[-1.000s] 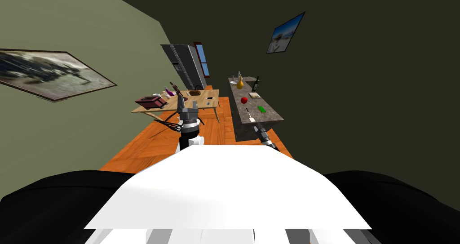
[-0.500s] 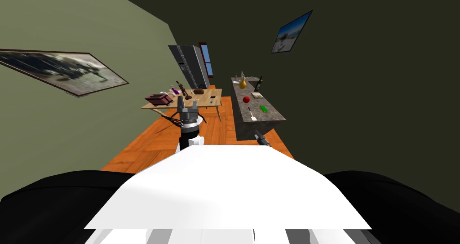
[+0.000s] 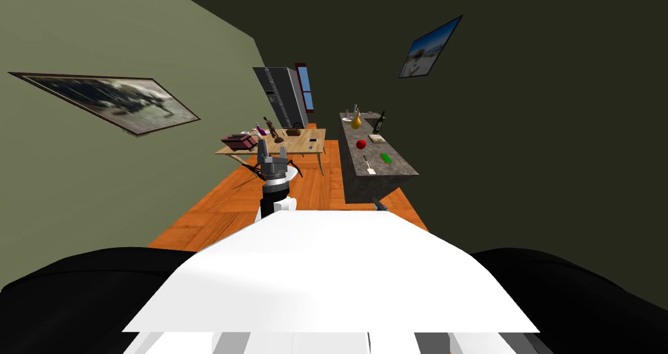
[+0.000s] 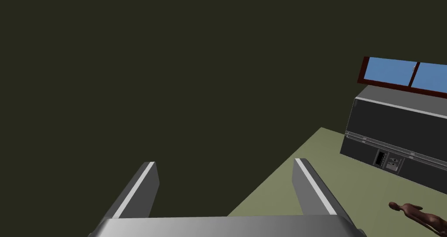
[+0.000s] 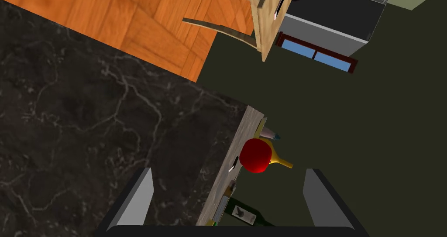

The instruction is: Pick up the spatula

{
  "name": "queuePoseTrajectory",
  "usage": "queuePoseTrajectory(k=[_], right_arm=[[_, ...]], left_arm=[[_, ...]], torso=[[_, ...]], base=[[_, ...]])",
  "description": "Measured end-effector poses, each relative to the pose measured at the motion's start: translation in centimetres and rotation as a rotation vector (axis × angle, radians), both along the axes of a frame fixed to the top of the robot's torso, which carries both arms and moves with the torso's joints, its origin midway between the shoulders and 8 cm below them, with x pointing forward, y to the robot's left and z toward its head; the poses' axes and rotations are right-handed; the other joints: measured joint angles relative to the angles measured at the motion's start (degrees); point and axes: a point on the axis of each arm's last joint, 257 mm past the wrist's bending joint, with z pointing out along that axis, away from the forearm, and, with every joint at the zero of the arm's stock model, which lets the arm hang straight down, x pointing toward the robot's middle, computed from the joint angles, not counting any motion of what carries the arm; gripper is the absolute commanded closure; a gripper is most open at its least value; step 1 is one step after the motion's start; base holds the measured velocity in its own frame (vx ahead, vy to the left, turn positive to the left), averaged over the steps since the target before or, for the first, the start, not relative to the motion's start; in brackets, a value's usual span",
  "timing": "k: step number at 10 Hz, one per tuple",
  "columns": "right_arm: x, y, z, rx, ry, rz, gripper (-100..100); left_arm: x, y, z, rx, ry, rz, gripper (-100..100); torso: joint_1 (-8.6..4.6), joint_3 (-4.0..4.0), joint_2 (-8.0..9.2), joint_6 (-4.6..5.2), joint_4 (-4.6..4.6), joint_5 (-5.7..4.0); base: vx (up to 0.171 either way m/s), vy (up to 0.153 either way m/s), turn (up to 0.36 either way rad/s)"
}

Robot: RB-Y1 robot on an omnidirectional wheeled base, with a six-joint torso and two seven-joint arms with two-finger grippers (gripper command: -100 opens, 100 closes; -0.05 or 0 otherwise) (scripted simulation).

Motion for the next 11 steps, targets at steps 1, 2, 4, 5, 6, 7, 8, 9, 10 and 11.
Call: queuePoseTrajectory(k=[1, 2, 4, 5, 6, 7, 8, 9, 10, 11], right_arm=[[-0.7, -0.3, -0.7, -0.018, 0.026, 0.012, -100], [-2.3, -1.4, -2.2, -0.046, 0.076, 0.022, -100], [-4.7, -2.6, -3.9, -0.09, 0.151, 0.044, -100], [-5.8, -3.7, -4.6, -0.116, 0.182, 0.057, -100], [-7.4, -5.1, -5.6, -0.143, 0.226, 0.067, -100], [-8.2, -5.8, -6.1, -0.163, 0.252, 0.078, -100], [-9.6, -7.4, -7.2, -0.195, 0.298, 0.088, -100], [-10.7, -8.1, -7.7, -0.214, 0.325, 0.097, -100], [-12.5, -9.4, -7.9, -0.241, 0.367, 0.106, -100], [-13.0, -10.3, -8.1, -0.261, 0.389, 0.115, -100]], left_arm=[[0.0, 0.0, 0.0, 0.0, 0.0, 0.0, 0], [0.0, 0.0, 0.0, 0.0, 0.0, 0.0, 0], [0.0, 0.0, 0.0, 0.0, 0.0, 0.0, 0], [0.0, 0.0, 0.0, 0.0, 0.0, 0.0, 0], [0.0, 0.0, 0.0, 0.0, 0.0, 0.0, 0], [0.0, 0.0, 0.0, 0.0, 0.0, 0.0, 0], [0.0, 0.0, 0.0, 0.0, 0.0, 0.0, 0], [0.0, 0.0, 0.0, 0.0, 0.0, 0.0, 0], [0.0, 0.0, 0.0, 0.0, 0.0, 0.0, 0], [0.0, 0.0, 0.0, 0.0, 0.0, 0.0, 0]], torso=[[-0.01, 0.01, 0.0, 0.02, 0.01, 0.0], [0.03, 0.03, 0.05, 0.0, 0.01, 0.01], [0.11, 0.03, 0.05, 0.01, 0.01, 0.03], [0.04, 0.02, 0.02, 0.02, 0.01, 0.02], [0.07, 0.02, 0.03, 0.0, 0.01, 0.02], [0.05, 0.0, -0.01, 0.02, 0.01, 0.01], [0.09, -0.02, -0.04, 0.0, 0.0, 0.02], [0.09, -0.04, -0.08, 0.03, -0.01, 0.02], [0.15, -0.06, -0.12, 0.0, -0.02, 0.04], [0.13, -0.06, -0.11, 0.01, -0.01, 0.03]], base=[[-0.049, 0.039, 0.169], [-0.041, 0.04, 0.063], [-0.041, 0.048, 0.1], [-0.043, 0.052, 0.169], [-0.03, 0.042, 0.079], [-0.02, 0.059, 0.124], [-0.009, 0.052, 0.087], [0.003, 0.072, 0.157], [-0.008, 0.062, 0.1], [-0.014, 0.075, 0.16]])
